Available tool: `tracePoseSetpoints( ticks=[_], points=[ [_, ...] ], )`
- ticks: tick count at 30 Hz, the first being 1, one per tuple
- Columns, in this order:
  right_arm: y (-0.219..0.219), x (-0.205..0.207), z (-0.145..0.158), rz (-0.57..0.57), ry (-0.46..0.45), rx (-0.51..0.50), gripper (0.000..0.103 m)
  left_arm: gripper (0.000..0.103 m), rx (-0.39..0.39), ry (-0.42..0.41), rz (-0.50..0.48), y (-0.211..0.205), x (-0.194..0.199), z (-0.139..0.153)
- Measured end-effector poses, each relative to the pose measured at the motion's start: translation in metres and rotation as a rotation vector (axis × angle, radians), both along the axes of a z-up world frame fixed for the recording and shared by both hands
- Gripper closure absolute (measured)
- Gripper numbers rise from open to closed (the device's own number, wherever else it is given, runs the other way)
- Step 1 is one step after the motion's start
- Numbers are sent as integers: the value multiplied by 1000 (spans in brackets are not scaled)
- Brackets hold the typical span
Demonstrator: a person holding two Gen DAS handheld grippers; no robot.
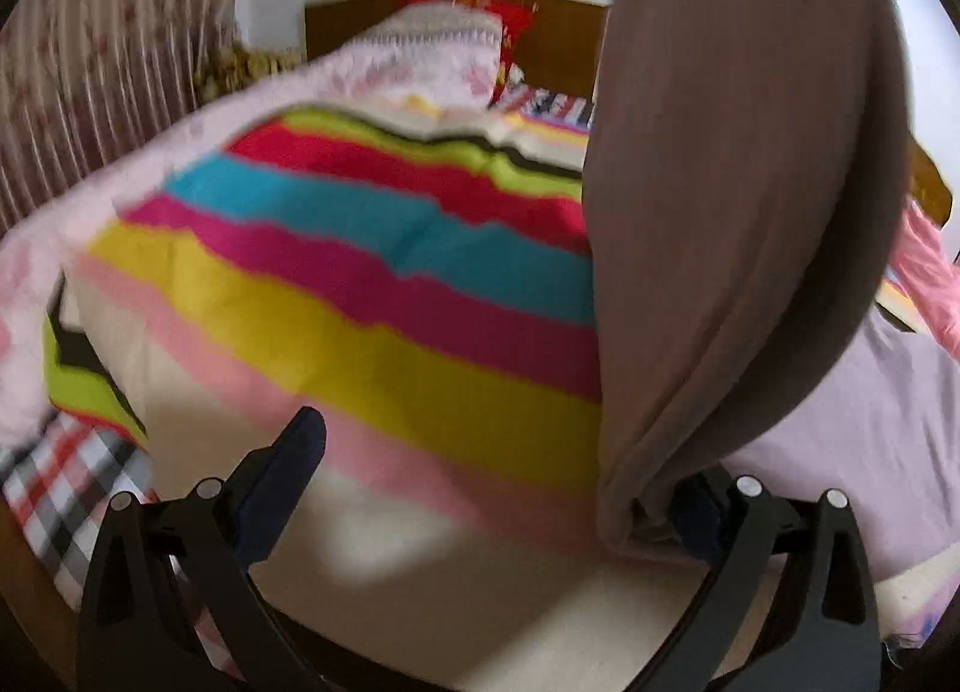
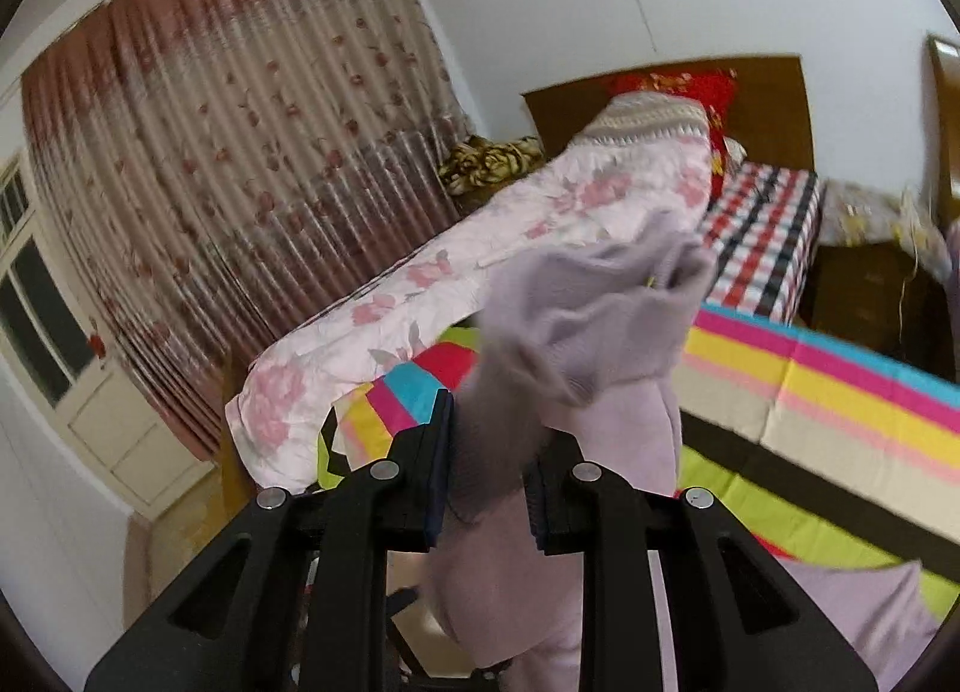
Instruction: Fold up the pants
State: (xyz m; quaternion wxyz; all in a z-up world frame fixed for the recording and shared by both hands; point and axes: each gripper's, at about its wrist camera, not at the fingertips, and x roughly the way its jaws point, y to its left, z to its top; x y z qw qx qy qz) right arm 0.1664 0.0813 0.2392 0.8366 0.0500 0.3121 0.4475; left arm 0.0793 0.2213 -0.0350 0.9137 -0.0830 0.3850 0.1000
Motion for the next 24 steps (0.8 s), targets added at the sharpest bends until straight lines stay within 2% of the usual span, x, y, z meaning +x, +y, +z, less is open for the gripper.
tracePoseSetpoints(
  ticks=[1,3,6,9,12,13,14,16,17,18,19,22,24],
  points=[
    [-6,-1,-1,-3,7,8,91,1,-19,-10,-16,3,-4,-4],
    [-19,-5,-9,-9,-7,14,91,1,-113,-35,-5,13,-10,-8],
    [-66,-20,-33,-74,-2,69,91,1,-46,-18,-7,2,-8,-10],
    [-130,-49,-67,-168,14,132,91,1,-34,-16,-10,1,-12,-10],
    [-199,-65,-128,-302,148,160,91,1,-20,-13,-26,1,-13,-9],
    [-215,-66,-152,-339,194,141,91,1,3,-7,-36,-4,-14,-8],
    [-231,-66,-190,-385,280,93,91,1,38,-2,-44,-10,-15,-9],
    [-247,-66,-246,-416,426,74,91,1,93,7,-55,-21,-16,-10],
    [-248,-68,-263,-413,467,86,92,1,109,9,-49,-23,-16,-11],
    [-252,-74,-269,-412,439,124,93,1,109,11,-46,-23,-16,-11],
    [-249,-75,-264,-408,417,95,93,1,97,18,-46,-21,-16,-11],
    [-244,-76,-244,-395,349,83,93,1,84,37,-51,-18,-15,-10],
    [-245,-81,-228,-391,305,104,93,1,109,41,-47,-18,-13,-7]
  ],
)
